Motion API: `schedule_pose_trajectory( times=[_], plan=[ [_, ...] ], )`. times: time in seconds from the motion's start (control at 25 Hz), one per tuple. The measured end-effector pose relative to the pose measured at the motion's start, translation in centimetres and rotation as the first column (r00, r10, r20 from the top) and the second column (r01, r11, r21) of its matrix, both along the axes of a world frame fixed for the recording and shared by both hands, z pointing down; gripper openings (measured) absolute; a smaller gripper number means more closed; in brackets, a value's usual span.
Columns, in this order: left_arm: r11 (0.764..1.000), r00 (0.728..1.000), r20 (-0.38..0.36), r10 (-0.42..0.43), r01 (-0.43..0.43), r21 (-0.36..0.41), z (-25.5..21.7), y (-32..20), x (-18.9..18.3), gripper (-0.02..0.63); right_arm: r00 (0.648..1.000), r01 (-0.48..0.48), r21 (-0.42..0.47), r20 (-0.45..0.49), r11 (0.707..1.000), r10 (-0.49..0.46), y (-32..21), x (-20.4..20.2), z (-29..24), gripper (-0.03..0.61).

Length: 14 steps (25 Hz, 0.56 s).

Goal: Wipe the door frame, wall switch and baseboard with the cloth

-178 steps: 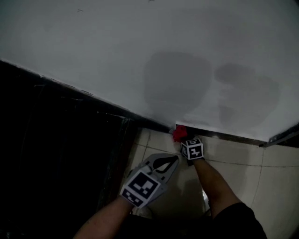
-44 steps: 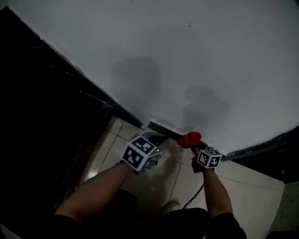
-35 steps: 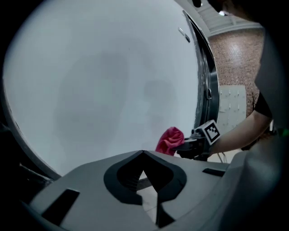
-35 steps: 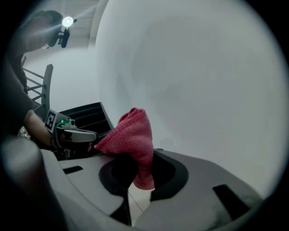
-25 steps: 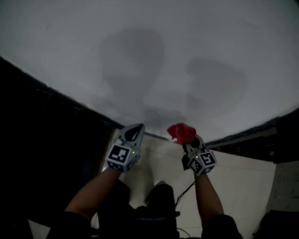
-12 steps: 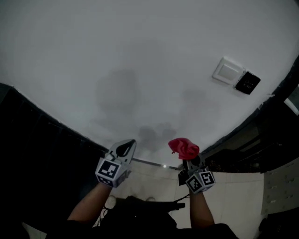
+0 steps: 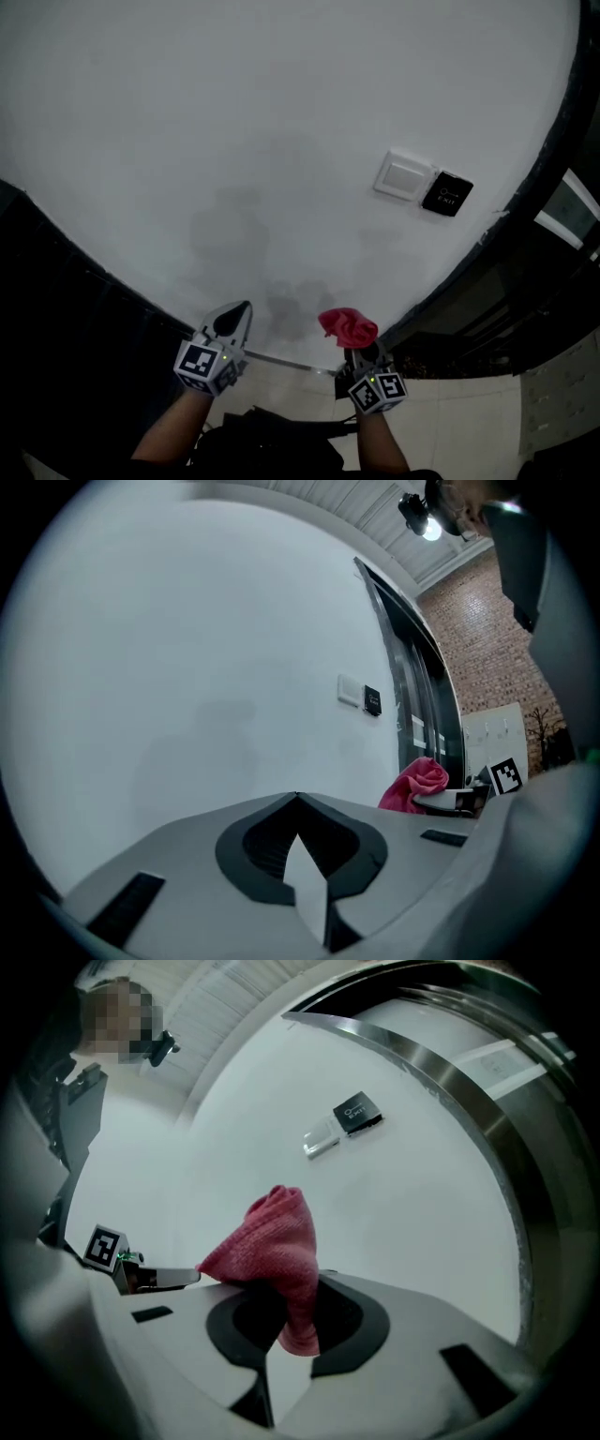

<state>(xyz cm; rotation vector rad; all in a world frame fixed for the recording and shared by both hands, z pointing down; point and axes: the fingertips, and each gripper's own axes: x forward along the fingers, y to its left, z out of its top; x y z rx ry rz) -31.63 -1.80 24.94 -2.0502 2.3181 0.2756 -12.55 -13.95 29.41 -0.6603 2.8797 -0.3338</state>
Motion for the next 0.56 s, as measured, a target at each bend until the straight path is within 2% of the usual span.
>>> schedule_pose_trajectory(
  times=[0.24,0.4,0.56],
  plan=[
    [0.999,0.999,-0.019,-0.044,0.045,0.025,-0.3,-0.3,1.3,-0.008,1.0,-0.003,-0.01,-0.004,1.0,0.003,-1.5,2.1,0.6,0.051],
    [1.0,0.999,-0.023,-0.023,0.023,0.012,0.3,-0.6,1.9,-0.008,0.999,-0.046,-0.015,0.022,0.999,0.046,-2.0,2.9,0.0,0.051],
    [1.0,1.0,-0.022,0.011,-0.011,0.009,0.8,-0.5,2.2,-0.008,0.996,-0.079,0.023,0.033,0.997,0.079,-1.5,2.8,-1.4,0.051]
  ],
)
